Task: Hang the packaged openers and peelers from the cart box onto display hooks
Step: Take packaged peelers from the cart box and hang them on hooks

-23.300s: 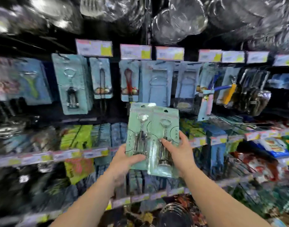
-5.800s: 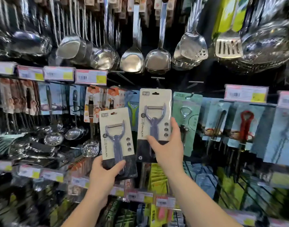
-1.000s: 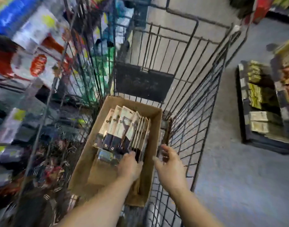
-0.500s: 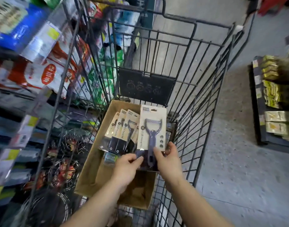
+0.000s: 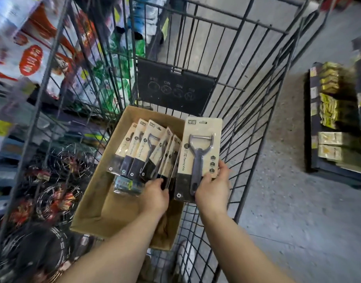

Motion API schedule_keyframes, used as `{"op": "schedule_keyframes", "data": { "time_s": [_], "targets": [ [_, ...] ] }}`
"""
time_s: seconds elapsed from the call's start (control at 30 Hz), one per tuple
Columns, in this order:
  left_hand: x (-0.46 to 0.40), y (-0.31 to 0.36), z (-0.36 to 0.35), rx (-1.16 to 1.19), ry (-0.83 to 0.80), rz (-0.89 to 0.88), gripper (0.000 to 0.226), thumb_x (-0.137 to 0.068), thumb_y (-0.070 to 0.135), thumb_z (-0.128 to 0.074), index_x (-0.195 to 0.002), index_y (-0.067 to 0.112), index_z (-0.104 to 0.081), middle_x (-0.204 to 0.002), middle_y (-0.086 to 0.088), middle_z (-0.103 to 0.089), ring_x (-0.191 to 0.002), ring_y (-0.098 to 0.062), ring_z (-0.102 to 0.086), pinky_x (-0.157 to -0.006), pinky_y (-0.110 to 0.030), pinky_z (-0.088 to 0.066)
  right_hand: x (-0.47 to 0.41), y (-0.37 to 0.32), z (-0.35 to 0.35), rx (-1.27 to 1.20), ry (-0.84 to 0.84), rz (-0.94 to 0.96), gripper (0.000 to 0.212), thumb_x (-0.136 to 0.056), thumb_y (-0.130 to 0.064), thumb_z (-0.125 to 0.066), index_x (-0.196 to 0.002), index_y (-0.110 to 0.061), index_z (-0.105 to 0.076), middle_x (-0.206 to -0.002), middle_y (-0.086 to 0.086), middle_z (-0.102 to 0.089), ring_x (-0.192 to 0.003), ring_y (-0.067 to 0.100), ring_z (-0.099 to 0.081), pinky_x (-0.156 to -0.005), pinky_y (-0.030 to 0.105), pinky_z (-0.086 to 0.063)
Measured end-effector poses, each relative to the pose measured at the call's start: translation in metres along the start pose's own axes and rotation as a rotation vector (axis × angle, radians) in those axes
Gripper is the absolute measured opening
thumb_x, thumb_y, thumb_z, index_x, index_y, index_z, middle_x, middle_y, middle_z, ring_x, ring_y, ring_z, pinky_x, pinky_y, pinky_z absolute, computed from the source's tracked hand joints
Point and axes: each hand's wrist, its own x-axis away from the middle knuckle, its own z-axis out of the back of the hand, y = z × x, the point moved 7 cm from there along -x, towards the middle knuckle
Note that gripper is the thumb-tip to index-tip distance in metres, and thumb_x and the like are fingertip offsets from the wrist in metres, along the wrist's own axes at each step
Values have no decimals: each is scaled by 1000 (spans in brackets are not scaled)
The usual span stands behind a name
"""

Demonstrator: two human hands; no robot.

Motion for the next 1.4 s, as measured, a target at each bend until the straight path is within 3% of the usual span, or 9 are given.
{"op": "schedule_keyframes", "data": {
  "time_s": [0.2,0.4,0.5,0.6,0.87,1.0,1.1,1.23,1.4],
  "targets": [
    [-7,5,-8,-186,49,2,28,-93,35,-60,-111,17,-71,-126,-8,-48,-112,-27,-48,-91,-38,-44,-3,5,1,23,10,-12,44,-102,-14,-40,-142,-29,-32,-112,-10,-57,-95,11,-62,-83,34,-57],
    [3,-15,24,220,25,103,28,-90,28,-69,-105,6,-75,-106,-12,-70,-96,-30,-65,-84,-31,-51,3,1,2,16,-3,-24,41,-101,-14,-40,-140,-27,-35,-112,-7,-59,-87,7,-61,-72,29,-56],
    [19,-27,56,435,22,138,22,-88,25,-72,-101,7,-75,-89,-3,-71,-85,-21,-64,-76,-27,-50,15,-10,-2,-14,-41,-16,42,-98,-19,-49,-138,-27,-38,-119,-2,-61,-98,18,-63,-84,44,-57],
    [40,-35,87,648,22,122,11,-89,17,-72,-81,9,-73,-59,7,-67,-53,-3,-59,-48,-15,-46,36,-24,-6,-55,-107,18,53,-91,-27,-63,-138,-28,-39,-120,-2,-64,-101,16,-64,-87,47,-57],
    [128,-38,179,1036,41,-62,26,-95,3,-59,-118,16,-62,-94,-5,-74,-70,-12,-70,-55,-23,-56,109,-77,11,-68,-265,261,85,-74,-32,-83,-143,-28,-34,-123,-7,-61,-107,16,-62,-93,39,-54],
    [207,-59,218,1192,83,-153,28,-98,2,-52,-125,7,-56,-119,-24,-66,-89,-29,-69,-65,-36,-57,191,-108,14,-69,-440,484,76,-77,-23,-81,-141,-25,-40,-104,-17,-65,-88,-1,-63,-65,13,-52],
    [286,-87,253,1273,202,-220,26,-98,2,-52,-119,15,-59,-111,-10,-74,-84,-21,-74,-62,-32,-59,272,-123,17,-60,-581,644,76,-77,-32,-80,-142,-25,-40,-118,-12,-63,-100,5,-63,-75,19,-56],
    [397,-141,296,1304,430,-292,35,-92,-8,-50,-119,14,-56,-107,-10,-75,-93,-29,-74,-72,-44,-60,393,-134,19,-55,-745,842,69,-76,-37,-81,-133,-26,-43,-94,-35,-46,-69,-26,-50,-51,-3,-37],
    [539,-236,336,1404,750,-295,38,-92,-3,-48,-119,22,-59,-99,-3,-77,-86,-23,-75,-65,-39,-59,564,-119,2,-39,-1010,1023,77,-71,-43,-83,-133,-18,-46,-125,-3,-61,-113,16,-60,-90,32,-52]
  ]
}}
